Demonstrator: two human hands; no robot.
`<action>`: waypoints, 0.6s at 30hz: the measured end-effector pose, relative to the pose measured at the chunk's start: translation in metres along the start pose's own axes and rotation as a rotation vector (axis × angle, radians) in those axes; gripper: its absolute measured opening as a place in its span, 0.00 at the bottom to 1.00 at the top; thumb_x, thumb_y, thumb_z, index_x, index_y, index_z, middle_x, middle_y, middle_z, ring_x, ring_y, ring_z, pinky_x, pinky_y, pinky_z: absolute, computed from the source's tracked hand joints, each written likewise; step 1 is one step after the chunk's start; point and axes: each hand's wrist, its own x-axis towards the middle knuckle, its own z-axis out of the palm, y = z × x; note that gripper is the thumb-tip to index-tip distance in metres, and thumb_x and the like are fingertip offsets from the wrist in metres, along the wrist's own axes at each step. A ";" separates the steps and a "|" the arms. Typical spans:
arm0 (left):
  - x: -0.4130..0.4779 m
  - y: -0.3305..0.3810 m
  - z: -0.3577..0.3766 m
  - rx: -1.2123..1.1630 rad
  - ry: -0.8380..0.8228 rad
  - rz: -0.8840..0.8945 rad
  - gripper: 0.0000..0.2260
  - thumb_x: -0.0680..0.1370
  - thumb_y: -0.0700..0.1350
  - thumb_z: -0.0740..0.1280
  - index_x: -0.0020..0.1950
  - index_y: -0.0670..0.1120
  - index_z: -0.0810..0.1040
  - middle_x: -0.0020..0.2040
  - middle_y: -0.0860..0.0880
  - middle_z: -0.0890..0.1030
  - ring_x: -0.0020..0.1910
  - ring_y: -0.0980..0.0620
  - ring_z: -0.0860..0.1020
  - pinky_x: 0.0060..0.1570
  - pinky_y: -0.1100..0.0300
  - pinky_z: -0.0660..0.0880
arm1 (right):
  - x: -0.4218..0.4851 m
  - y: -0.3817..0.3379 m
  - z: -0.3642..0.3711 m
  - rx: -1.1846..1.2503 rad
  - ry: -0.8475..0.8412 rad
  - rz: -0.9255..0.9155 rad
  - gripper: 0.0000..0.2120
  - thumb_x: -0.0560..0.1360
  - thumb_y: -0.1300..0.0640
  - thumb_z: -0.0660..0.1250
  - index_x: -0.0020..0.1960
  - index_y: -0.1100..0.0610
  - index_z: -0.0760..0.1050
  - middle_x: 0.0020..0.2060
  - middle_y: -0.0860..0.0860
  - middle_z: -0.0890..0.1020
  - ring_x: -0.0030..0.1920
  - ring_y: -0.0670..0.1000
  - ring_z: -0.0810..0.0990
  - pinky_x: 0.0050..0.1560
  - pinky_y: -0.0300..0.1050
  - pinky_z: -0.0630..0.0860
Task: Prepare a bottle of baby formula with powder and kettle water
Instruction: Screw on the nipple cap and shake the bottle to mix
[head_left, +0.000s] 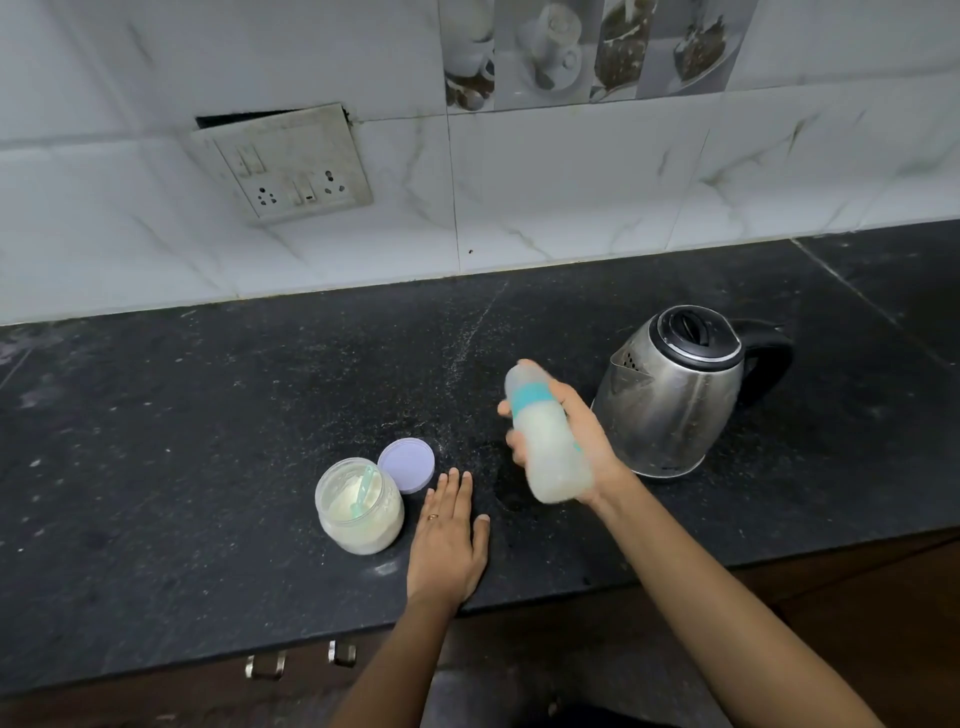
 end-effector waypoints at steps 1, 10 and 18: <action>0.000 0.000 0.000 0.001 -0.003 0.001 0.31 0.77 0.58 0.41 0.78 0.47 0.53 0.79 0.49 0.52 0.74 0.60 0.42 0.72 0.63 0.36 | -0.002 -0.001 -0.002 -0.072 -0.045 0.010 0.16 0.78 0.48 0.59 0.63 0.50 0.76 0.43 0.56 0.79 0.27 0.54 0.76 0.28 0.41 0.76; 0.000 0.000 0.000 -0.004 -0.004 -0.004 0.32 0.77 0.59 0.40 0.78 0.47 0.52 0.79 0.49 0.52 0.74 0.60 0.41 0.72 0.63 0.36 | -0.002 0.000 -0.007 -0.007 0.007 -0.024 0.17 0.74 0.46 0.66 0.58 0.54 0.78 0.44 0.55 0.79 0.30 0.51 0.77 0.30 0.41 0.77; 0.001 0.001 0.000 0.016 -0.003 -0.003 0.31 0.77 0.58 0.41 0.78 0.47 0.53 0.78 0.49 0.53 0.74 0.60 0.42 0.72 0.64 0.34 | -0.002 0.014 0.015 0.065 -0.032 -0.084 0.25 0.74 0.49 0.63 0.70 0.54 0.66 0.41 0.56 0.79 0.29 0.53 0.77 0.29 0.43 0.77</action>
